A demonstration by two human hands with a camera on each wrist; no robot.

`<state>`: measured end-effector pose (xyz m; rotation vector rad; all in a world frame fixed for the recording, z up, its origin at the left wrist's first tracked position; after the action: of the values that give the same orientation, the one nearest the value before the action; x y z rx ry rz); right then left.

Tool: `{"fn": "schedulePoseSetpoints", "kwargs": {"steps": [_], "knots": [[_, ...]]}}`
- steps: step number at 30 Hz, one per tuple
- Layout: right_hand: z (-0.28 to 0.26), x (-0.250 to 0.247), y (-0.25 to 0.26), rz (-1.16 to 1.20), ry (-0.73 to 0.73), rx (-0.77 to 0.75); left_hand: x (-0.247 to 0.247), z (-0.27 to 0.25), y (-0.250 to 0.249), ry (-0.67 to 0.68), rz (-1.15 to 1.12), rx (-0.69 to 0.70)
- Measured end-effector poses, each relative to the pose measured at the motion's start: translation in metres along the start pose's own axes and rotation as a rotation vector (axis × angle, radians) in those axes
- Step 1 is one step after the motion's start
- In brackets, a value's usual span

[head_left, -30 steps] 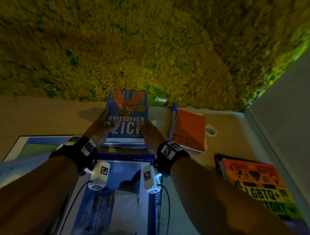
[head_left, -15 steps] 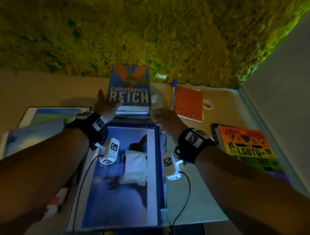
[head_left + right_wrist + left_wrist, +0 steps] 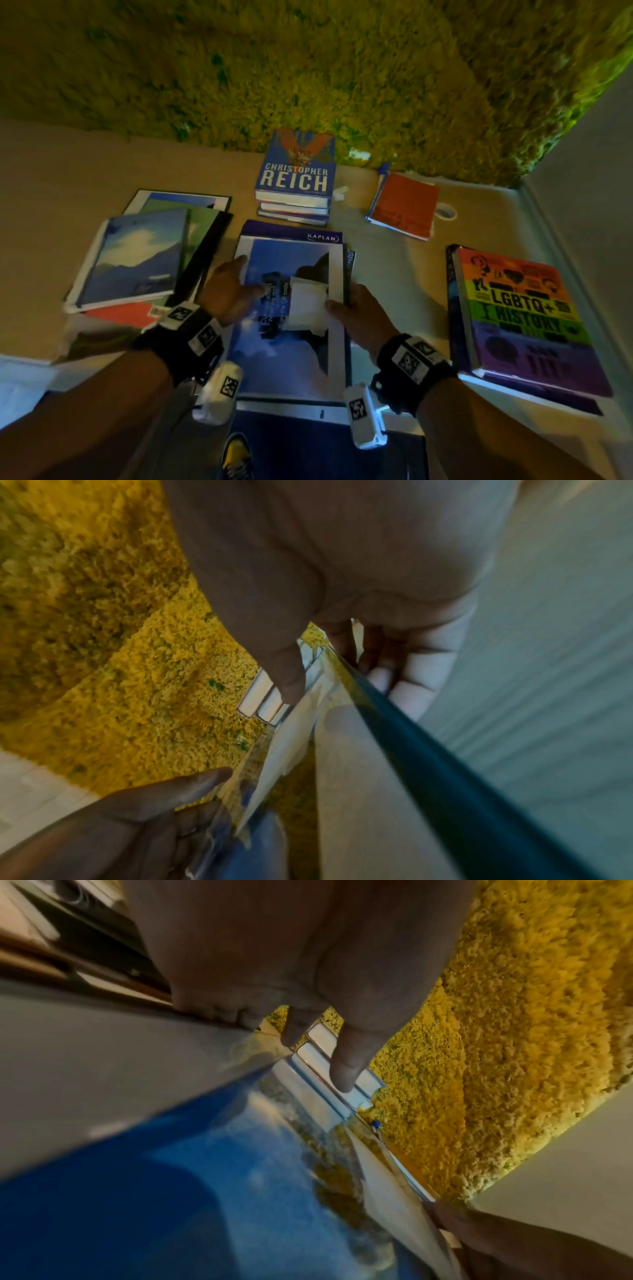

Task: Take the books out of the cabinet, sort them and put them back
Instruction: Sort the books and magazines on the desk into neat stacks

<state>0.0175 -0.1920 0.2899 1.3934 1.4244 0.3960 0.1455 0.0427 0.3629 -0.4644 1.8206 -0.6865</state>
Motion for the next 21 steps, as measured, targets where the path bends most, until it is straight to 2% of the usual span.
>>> {"fn": "schedulePoseSetpoints", "kwargs": {"steps": [2,5,8,10,12,17,21], "knots": [[-0.002,-0.005,-0.009,0.049,-0.017,0.015,0.009,-0.014,-0.011,-0.019,0.089,0.037],[-0.04,-0.024,0.015,0.109,-0.059,0.072,0.027,-0.032,-0.001,0.005,0.285,0.032],[-0.042,-0.049,-0.006,0.231,-0.156,0.129,0.024,-0.049,-0.003,-0.048,0.272,0.09],[-0.042,-0.062,-0.021,0.375,-0.203,0.173,0.026,-0.057,-0.005,-0.035,0.325,0.168],[-0.048,-0.073,-0.023,0.469,-0.229,0.198,0.029,-0.057,0.005,-0.009,0.368,0.178],[-0.051,-0.064,-0.001,0.526,-0.126,0.18,0.035,-0.06,0.002,0.08,0.376,0.197],[-0.045,-0.053,0.027,0.492,-0.112,0.161,0.028,-0.059,0.008,0.131,0.305,0.121]]}}
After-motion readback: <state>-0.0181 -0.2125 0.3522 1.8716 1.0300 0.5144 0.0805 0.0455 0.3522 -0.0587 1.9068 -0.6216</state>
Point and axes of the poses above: each hand's wrist, its own z-axis towards the middle knuckle, its own x-axis out of the palm, y = z × x, the point moved 10 cm from there along z, towards the middle knuckle, and after that the axes turned 5 degrees about -y, right-handed, at the moved point
